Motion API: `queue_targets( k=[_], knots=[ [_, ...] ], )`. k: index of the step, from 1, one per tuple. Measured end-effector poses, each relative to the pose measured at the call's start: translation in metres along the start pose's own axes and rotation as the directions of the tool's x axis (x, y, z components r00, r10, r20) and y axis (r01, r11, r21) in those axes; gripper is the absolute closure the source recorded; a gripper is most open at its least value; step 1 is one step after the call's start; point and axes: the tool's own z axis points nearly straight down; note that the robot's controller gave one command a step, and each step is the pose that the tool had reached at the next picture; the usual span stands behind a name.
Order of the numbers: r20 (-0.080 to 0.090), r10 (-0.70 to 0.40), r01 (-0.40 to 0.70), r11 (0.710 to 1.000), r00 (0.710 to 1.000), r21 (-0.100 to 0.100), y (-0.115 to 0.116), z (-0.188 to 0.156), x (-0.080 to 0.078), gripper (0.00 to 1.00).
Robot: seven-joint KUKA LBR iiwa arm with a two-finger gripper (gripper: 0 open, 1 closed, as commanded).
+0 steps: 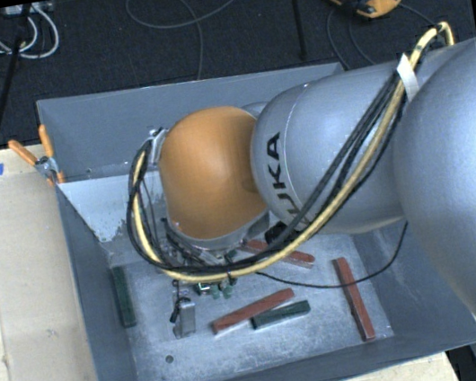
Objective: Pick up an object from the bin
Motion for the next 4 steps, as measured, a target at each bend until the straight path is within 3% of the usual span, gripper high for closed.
queue_targets(
  k=[1, 2, 3, 4],
  knots=[
    [0.008, 0.004, -0.004, 1.000, 1.000, -0.002, -0.001, -0.005, -0.002, 0.00],
    [0.011, -0.025, 0.025, 1.000, 1.000, -0.005, -0.047, 0.004, -0.030, 0.00],
    [0.011, 0.008, -0.008, 1.000, 1.000, 0.000, -0.085, 0.017, -0.024, 0.00],
    [0.015, 0.040, -0.040, 0.999, 0.999, -0.005, -0.102, 0.054, -0.027, 0.00]
  ],
)
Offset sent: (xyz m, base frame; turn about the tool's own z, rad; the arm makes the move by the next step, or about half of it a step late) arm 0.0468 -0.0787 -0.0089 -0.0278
